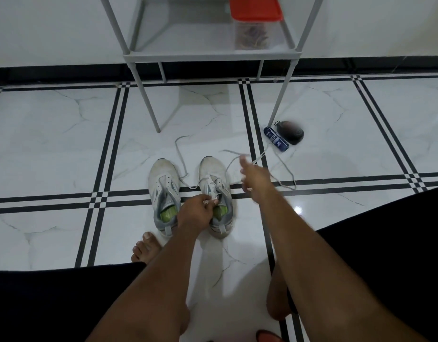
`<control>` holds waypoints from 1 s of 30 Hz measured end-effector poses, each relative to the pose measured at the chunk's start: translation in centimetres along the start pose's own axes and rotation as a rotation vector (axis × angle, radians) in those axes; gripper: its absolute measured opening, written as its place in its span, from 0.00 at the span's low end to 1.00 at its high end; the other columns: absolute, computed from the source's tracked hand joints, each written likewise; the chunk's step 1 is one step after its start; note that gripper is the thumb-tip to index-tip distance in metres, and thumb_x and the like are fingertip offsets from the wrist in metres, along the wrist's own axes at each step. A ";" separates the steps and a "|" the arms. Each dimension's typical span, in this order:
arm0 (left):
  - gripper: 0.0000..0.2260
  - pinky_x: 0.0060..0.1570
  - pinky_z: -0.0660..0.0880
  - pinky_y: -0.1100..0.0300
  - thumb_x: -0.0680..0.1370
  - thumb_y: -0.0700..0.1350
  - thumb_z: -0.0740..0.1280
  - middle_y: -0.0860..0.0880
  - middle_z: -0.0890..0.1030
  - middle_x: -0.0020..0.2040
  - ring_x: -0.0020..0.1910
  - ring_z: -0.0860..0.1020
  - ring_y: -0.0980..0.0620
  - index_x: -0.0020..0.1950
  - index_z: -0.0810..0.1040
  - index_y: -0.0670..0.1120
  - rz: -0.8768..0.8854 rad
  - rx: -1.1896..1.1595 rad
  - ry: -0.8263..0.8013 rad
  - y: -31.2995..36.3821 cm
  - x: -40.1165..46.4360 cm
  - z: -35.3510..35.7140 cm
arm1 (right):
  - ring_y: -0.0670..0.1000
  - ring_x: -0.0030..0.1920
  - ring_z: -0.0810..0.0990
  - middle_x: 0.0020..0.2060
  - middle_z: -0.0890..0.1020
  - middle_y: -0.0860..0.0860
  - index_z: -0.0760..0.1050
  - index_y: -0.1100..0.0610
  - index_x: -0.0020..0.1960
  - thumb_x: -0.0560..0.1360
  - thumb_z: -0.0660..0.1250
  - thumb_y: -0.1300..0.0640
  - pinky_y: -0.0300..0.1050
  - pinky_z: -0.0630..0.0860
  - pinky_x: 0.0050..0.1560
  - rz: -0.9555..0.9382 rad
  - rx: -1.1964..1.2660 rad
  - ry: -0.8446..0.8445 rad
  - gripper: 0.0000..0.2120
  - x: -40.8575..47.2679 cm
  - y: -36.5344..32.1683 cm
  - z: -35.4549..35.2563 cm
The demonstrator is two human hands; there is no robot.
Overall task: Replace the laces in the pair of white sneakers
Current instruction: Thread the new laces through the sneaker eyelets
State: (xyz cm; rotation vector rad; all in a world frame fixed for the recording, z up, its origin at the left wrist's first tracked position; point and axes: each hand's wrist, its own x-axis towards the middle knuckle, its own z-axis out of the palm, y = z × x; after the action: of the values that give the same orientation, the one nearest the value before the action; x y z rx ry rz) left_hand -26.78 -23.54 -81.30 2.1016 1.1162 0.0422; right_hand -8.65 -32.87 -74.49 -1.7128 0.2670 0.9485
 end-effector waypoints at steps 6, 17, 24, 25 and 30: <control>0.16 0.58 0.80 0.50 0.80 0.60 0.68 0.49 0.87 0.55 0.57 0.83 0.46 0.63 0.84 0.54 0.017 0.062 0.006 0.0 0.1 0.0 | 0.57 0.44 0.85 0.39 0.87 0.56 0.82 0.61 0.38 0.77 0.75 0.51 0.53 0.81 0.51 -0.228 -0.502 0.020 0.15 -1.2 5.8 2.8; 0.24 0.57 0.79 0.51 0.77 0.68 0.64 0.49 0.86 0.56 0.59 0.82 0.43 0.61 0.85 0.54 0.006 0.146 -0.049 0.3 0.6 0.2 | 0.49 0.39 0.79 0.40 0.81 0.49 0.81 0.55 0.51 0.83 0.69 0.51 0.42 0.71 0.37 0.125 0.212 -0.210 0.07 0.4 3.8 -0.1; 0.16 0.55 0.77 0.51 0.81 0.61 0.63 0.49 0.85 0.56 0.58 0.82 0.44 0.58 0.82 0.53 0.040 0.171 -0.036 0.8 0.9 -0.1 | 0.51 0.51 0.85 0.46 0.87 0.51 0.84 0.57 0.53 0.76 0.72 0.34 0.51 0.81 0.58 -0.259 -0.503 -0.063 0.25 -0.4 7.8 1.2; 0.15 0.54 0.77 0.50 0.83 0.59 0.62 0.48 0.83 0.57 0.57 0.81 0.43 0.58 0.81 0.52 0.062 0.175 -0.017 1.1 1.0 -0.2 | 0.51 0.52 0.84 0.47 0.86 0.50 0.83 0.56 0.55 0.77 0.71 0.33 0.53 0.80 0.60 -0.272 -0.537 -0.054 0.25 -0.5 8.0 1.3; 0.23 0.64 0.72 0.44 0.80 0.46 0.64 0.45 0.71 0.73 0.71 0.70 0.41 0.75 0.69 0.47 0.082 0.281 0.020 2.2 2.6 -1.7 | 0.54 0.46 0.83 0.42 0.85 0.55 0.82 0.61 0.48 0.80 0.68 0.36 0.51 0.78 0.52 -0.352 -0.673 -0.058 0.26 -0.3 8.0 1.1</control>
State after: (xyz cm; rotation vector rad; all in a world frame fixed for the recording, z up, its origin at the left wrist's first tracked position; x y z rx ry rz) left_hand -24.22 -21.38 -79.46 2.4008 1.0991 -0.0581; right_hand -14.19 -34.87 -79.98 -2.2341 -0.4329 0.8697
